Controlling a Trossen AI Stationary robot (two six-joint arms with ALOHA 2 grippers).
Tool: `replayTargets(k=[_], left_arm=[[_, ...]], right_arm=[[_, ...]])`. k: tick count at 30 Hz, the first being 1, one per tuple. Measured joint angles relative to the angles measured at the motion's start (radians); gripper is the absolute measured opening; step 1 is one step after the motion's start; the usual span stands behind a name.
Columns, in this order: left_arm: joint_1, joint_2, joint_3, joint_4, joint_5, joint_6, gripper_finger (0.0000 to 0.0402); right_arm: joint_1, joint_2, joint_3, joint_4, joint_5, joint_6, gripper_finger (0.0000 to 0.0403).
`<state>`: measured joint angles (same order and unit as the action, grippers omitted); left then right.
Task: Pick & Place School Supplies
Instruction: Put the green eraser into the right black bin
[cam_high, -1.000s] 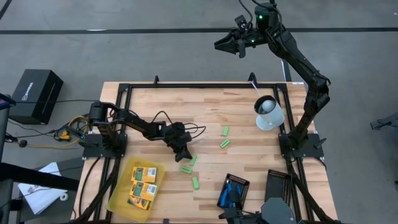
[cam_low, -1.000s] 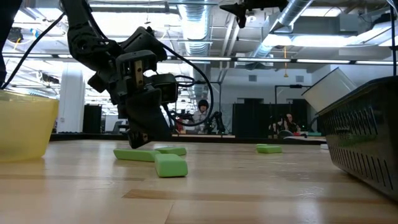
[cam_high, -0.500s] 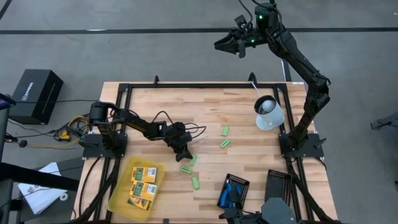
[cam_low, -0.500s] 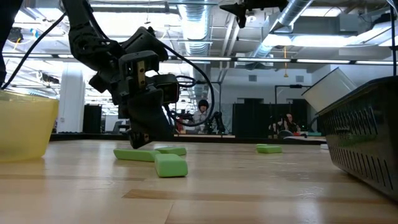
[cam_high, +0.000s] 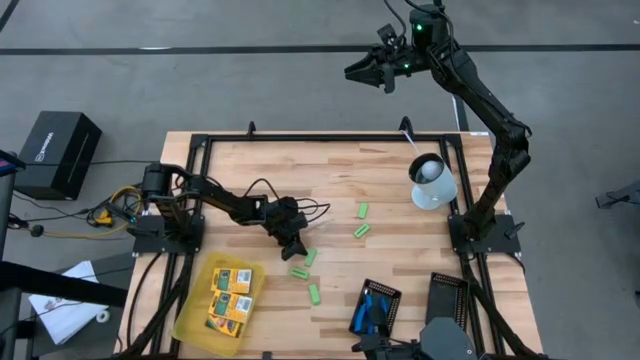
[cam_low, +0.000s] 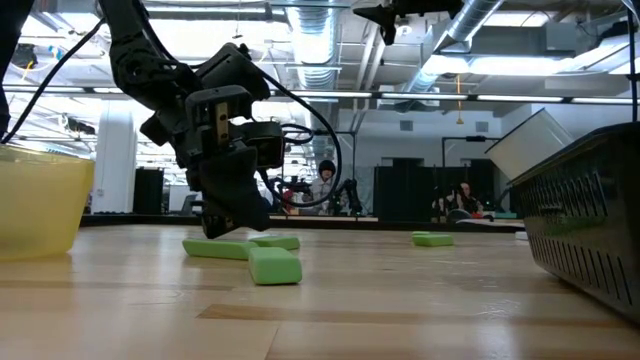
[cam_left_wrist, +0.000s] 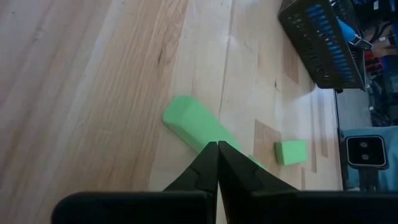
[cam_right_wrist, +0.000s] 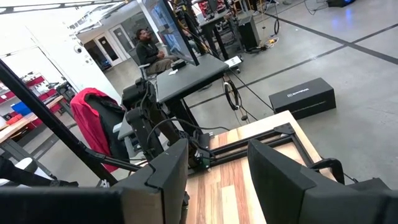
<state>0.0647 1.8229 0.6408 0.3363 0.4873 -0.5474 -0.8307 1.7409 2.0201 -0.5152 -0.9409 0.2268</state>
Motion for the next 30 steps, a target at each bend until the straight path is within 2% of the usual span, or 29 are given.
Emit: replayTargets(k=[14, 21, 27, 30], left_arm=[[0.0, 0.005, -0.002, 0.013, -0.008, 0.015, 0.0], [0.002, 0.009, 0.042, 0.028, -0.007, 0.041, 0.0], [0.026, 0.0, 0.057, 0.047, 0.067, 0.043, 0.0], [0.046, -0.005, 0.086, 0.113, 0.079, 0.053, 0.0]], right_arm=[[0.0, 0.0, 0.0, 0.0, 0.0, -0.001, 0.0159], [0.0, 0.0, 0.0, 0.0, 0.001, -0.014, 0.0159], [0.0, 0.0, 0.0, 0.0, 0.0, -0.017, 0.0159], [-0.001, 0.0, 0.0, 0.0, 0.0, -0.018, 0.0159]])
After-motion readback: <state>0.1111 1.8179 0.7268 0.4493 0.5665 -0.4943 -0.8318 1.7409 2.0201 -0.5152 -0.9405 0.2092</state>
